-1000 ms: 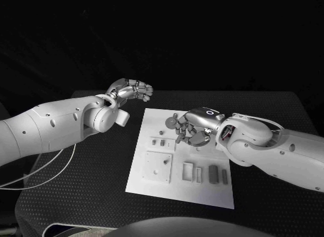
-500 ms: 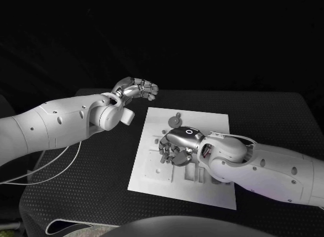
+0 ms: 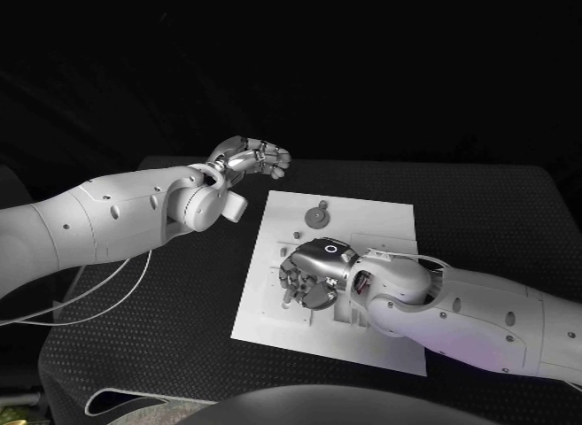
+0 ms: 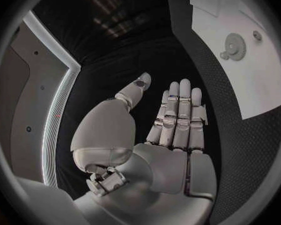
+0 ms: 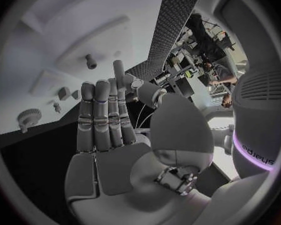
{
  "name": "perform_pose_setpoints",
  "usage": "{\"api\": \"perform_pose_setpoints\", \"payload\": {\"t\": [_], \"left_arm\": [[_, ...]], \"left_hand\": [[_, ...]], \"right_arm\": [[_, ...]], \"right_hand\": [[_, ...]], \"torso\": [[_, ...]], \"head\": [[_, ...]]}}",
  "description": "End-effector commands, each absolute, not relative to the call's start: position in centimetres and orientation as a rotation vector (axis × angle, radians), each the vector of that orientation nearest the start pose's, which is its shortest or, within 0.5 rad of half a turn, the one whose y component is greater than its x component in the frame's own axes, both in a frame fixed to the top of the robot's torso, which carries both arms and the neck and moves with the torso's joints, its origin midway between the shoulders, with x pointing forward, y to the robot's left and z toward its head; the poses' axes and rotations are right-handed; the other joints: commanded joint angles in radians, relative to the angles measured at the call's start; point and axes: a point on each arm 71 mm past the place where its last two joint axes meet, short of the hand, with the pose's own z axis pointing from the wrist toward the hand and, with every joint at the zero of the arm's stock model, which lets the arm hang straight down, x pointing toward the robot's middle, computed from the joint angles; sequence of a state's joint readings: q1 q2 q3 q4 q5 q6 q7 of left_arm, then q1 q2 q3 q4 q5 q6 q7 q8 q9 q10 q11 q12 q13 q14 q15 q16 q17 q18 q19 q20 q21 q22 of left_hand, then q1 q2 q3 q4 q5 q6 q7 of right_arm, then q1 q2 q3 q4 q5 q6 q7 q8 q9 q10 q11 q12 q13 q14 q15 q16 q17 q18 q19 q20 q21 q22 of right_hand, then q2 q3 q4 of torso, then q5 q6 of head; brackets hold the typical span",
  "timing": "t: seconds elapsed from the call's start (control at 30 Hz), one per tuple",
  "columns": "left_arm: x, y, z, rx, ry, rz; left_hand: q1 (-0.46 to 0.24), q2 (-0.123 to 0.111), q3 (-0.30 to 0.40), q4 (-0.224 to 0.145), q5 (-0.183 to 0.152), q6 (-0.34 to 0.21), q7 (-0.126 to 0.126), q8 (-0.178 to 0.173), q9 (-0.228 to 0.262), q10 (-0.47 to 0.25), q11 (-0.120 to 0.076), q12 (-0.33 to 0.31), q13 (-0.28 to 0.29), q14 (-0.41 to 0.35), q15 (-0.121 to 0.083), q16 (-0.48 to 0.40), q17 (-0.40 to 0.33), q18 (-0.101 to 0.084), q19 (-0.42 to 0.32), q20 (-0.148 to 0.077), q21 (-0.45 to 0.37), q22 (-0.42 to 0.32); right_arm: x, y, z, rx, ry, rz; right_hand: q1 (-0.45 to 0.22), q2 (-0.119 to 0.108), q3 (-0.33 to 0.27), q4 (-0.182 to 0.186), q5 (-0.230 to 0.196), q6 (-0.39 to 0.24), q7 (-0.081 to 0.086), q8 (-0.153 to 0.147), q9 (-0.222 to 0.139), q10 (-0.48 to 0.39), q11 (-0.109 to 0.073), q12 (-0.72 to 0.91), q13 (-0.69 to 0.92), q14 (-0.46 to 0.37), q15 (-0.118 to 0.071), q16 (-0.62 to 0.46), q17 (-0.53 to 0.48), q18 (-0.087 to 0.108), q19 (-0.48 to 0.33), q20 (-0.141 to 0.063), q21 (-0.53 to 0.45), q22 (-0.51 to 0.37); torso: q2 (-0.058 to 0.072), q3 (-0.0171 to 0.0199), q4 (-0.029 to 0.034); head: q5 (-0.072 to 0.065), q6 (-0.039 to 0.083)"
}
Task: Assemble the parts on the task board
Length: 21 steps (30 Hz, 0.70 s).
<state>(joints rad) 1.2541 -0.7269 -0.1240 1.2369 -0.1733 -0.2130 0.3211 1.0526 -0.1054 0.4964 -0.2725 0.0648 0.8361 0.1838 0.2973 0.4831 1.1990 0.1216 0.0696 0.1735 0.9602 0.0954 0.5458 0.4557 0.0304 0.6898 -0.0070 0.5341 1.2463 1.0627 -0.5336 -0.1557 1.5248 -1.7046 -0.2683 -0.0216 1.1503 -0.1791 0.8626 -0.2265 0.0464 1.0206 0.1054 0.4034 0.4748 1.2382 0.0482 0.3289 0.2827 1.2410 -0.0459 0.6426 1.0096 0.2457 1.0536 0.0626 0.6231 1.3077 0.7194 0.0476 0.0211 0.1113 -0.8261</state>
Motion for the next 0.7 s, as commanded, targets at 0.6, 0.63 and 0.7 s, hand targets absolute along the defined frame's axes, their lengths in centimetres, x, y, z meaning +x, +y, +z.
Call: {"api": "perform_pose_setpoints", "payload": {"t": [0.6, 0.63, 0.7], "left_arm": [[53.6, 23.0, -19.7, -0.931, 1.557, -1.371], [53.6, 23.0, -19.7, -0.931, 1.557, -1.372], [53.6, 23.0, -19.7, -0.931, 1.557, -1.372]], "left_hand": [[-0.010, 0.003, -0.001, 0.008, -0.001, -0.007, -0.002, -0.003, -0.001, -0.008, 0.002, 0.001, -0.002, 0.008, -0.002, -0.009, 0.003, 0.007, 0.004, 0.000, -0.006, 0.002], [-0.010, 0.003, -0.001, 0.008, -0.001, -0.007, -0.002, -0.003, -0.001, -0.008, 0.002, 0.001, -0.002, 0.008, -0.002, -0.009, 0.003, 0.007, 0.004, 0.000, -0.006, 0.002], [-0.010, 0.003, -0.001, 0.007, -0.001, -0.007, -0.002, -0.003, -0.001, -0.008, 0.002, 0.001, -0.002, 0.008, -0.002, -0.009, 0.004, 0.007, 0.004, 0.000, -0.006, 0.002]], "right_arm": [[39.3, -2.9, -28.1, -0.712, 1.691, 0.922], [39.3, -2.9, -28.2, -0.713, 1.692, 0.921], [39.4, -2.9, -28.3, -0.715, 1.697, 0.911]], "right_hand": [[-0.001, 0.009, 0.006, -0.005, 0.002, 0.004, -0.002, 0.004, 0.003, 0.003, -0.001, 0.005, 0.002, 0.002, -0.008, 0.005, -0.002, 0.016, 0.008, 0.000, 0.006, 0.020], [-0.001, 0.009, 0.006, -0.006, 0.002, 0.005, -0.002, 0.004, 0.003, 0.003, -0.001, 0.005, 0.002, 0.002, -0.008, 0.005, -0.002, 0.016, 0.009, 0.000, 0.006, 0.020], [-0.001, 0.010, 0.007, -0.006, 0.002, 0.005, -0.002, 0.004, 0.003, 0.003, -0.001, 0.005, 0.002, 0.002, -0.008, 0.005, -0.002, 0.016, 0.009, 0.000, 0.006, 0.020]], "torso": [[0.000, 0.0001, 0.0007], [0.000, 0.0002, 0.0007], [0.000, 0.0004, 0.0007]], "head": [[0.004, -0.007], [0.004, -0.008], [0.004, -0.009]]}}
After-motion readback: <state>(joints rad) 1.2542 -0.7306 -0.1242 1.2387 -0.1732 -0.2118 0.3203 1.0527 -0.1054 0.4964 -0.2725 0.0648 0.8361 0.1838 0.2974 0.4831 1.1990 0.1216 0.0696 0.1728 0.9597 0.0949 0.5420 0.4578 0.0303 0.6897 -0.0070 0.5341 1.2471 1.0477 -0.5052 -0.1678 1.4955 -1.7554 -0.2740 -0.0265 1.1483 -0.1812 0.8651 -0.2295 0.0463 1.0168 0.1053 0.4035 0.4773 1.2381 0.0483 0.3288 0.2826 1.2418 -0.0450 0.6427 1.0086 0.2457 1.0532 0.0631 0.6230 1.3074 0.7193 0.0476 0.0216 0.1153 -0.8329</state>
